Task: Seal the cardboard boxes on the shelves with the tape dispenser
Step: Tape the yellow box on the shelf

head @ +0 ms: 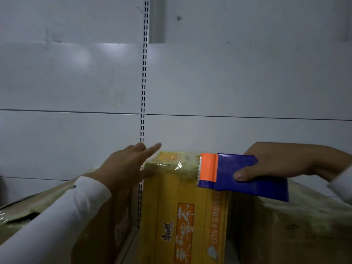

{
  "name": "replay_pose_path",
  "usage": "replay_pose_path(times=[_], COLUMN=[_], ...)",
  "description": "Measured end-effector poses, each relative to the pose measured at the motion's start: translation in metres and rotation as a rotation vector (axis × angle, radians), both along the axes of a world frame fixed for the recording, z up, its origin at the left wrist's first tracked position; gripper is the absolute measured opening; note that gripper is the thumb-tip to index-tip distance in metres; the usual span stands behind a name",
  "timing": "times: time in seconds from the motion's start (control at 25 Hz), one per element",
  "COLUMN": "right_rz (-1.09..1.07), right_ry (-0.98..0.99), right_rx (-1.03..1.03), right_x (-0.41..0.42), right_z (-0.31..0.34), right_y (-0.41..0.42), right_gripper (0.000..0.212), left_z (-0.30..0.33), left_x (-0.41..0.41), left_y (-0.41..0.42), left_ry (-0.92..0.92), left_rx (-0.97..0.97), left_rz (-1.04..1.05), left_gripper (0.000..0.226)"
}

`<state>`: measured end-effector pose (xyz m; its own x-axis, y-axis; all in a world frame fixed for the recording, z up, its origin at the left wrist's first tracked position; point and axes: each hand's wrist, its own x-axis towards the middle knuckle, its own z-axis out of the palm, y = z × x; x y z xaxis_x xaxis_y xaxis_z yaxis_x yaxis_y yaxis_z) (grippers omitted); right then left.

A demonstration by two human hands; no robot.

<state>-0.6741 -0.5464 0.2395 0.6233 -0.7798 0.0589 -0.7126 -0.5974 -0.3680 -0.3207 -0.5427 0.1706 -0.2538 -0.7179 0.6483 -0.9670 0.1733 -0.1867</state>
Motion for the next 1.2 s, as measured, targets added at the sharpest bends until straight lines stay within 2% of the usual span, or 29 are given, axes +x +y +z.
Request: replay_pose_path(times=[0.08,0.12,0.2,0.32,0.48,0.76,0.96,1.08,1.2], right_rz=[-0.012,-0.022,-0.038,-0.030,-0.024,0.034,-0.037,-0.063,-0.075], right_ry=[0.018,0.025,0.035,0.044,0.047,-0.011,-0.011,-0.040,-0.069], right_rx=[-0.011,-0.012,-0.003,0.032,0.047,0.064,0.160,0.129,0.117], right_x=[0.002,0.003,0.003,0.003,0.002,-0.035,-0.063,-0.052,-0.044], right_z=[0.000,-0.001,-0.002,-0.005,-0.011,-0.001,-0.008,-0.021,-0.025], right_y=[0.001,0.001,0.000,-0.001,-0.003,0.004,-0.006,-0.014,-0.016], right_gripper=[0.061,0.063,0.062,0.047,0.037,0.047,0.058,0.048,0.036], left_z=[0.001,0.000,-0.006,-0.017,-0.020,-0.011,-0.010,-0.006,-0.002], left_x=[-0.023,-0.037,-0.055,-0.053,-0.054,-0.034,-0.007,-0.008,-0.022], left_y=[-0.004,-0.009,-0.023,-0.037,-0.037,-0.017,-0.003,-0.001,0.002], left_ry=[-0.026,-0.038,-0.071,-0.029,-0.070,-0.119,-0.151,-0.085,-0.066], left_rx=[-0.046,-0.001,0.077,-0.046,-0.227,-0.207,-0.194,-0.092,-0.125], left_rz=[-0.120,-0.182,-0.198,-0.187,-0.292,-0.362,-0.347,-0.304,-0.169], left_gripper=[0.086,0.086,0.072,0.050,0.055,0.063,0.068,0.082,0.091])
